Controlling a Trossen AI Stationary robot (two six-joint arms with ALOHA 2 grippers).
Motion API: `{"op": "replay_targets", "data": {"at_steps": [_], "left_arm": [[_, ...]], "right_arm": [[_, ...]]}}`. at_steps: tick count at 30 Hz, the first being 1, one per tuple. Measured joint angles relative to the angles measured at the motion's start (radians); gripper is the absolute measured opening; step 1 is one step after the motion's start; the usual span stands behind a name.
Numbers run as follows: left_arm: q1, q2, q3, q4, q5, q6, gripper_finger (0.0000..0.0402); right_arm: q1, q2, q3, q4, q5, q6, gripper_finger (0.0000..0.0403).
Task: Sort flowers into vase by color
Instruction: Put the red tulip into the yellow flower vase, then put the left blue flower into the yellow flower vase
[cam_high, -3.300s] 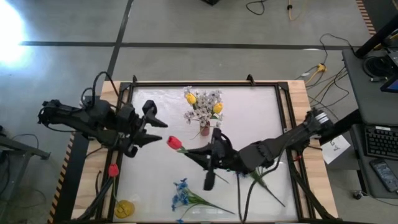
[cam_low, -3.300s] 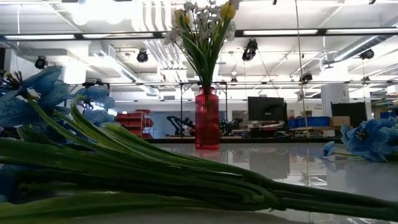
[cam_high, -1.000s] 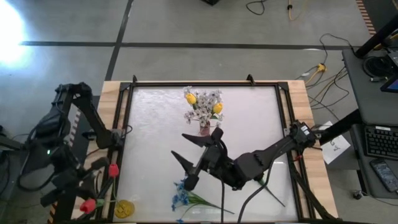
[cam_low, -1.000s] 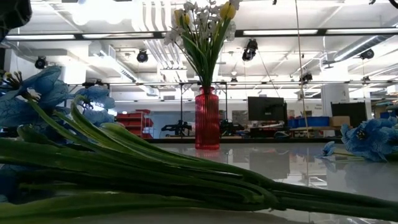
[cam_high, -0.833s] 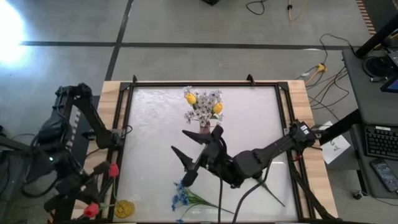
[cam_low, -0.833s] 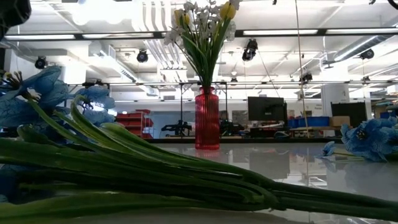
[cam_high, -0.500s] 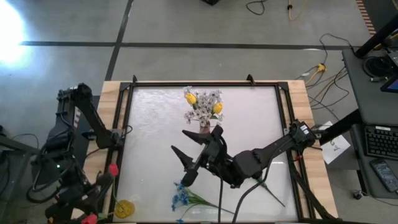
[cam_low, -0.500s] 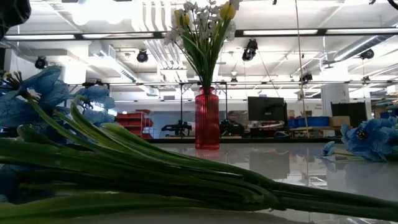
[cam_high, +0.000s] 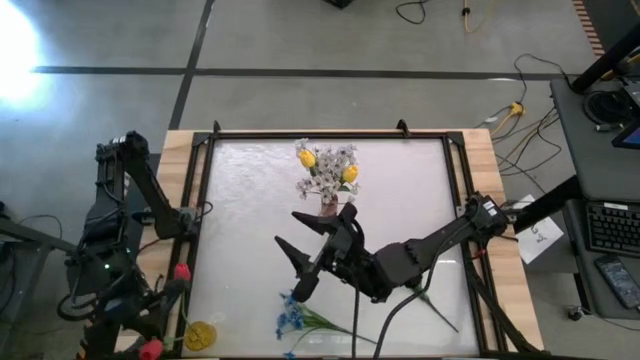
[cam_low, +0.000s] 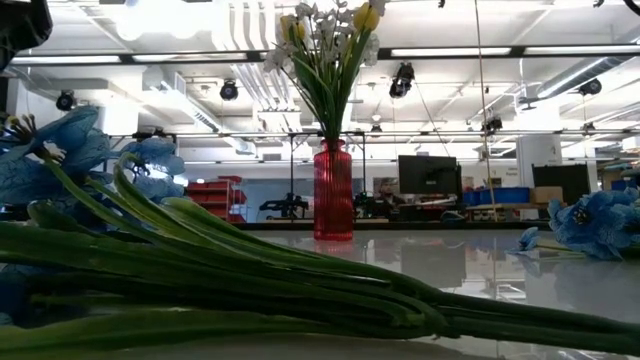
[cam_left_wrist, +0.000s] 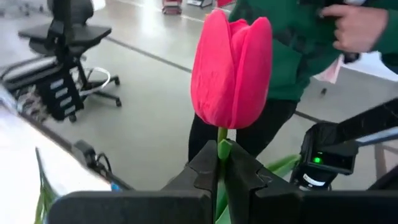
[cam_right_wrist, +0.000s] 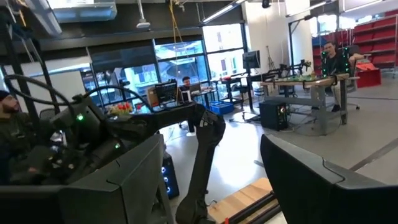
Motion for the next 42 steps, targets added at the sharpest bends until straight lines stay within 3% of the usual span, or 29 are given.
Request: {"op": "replay_targets", "data": {"at_steps": [5,11,17,22,28,31,37,42], "left_arm": [[0.004,-0.025,-0.014,-0.019,0.004,-0.104,0.0007],[0.004,-0.059,0.017,-0.201,0.026,-0.363,0.0075],[0.003,-0.06,0.088,-0.392,0.199,-0.558,0.015],[0.004,-0.063,0.15,-0.476,0.257,-0.652,0.0176],[0.004,-0.065,0.246,-0.489,0.115,-0.581,0.0172],[0.004,-0.065,0.309,-0.487,0.023,-0.544,0.0167],[0.004,-0.068,0.419,-0.482,-0.31,-0.502,0.0162],[0.004,-0.066,0.432,-0.485,-0.586,-0.51,0.0162]], "right_arm": [[0.0,-0.001,-0.001,-0.064,0.0,0.036,0.0262],[-0.02,-0.001,-0.001,-0.262,0.0,0.198,0.0297],[-0.043,-0.003,-0.001,-0.522,-0.041,0.371,0.0342],[-0.046,-0.003,-0.001,-0.744,-0.104,0.502,0.0348],[-0.046,-0.002,-0.001,-0.984,-0.186,0.633,0.0337],[-0.044,0.016,-0.002,-1.102,-0.278,0.709,0.0334],[-0.017,0.125,-0.031,-1.125,-0.48,0.735,0.0333],[0.006,0.216,-0.031,-1.129,-0.636,0.765,0.0329]]}}
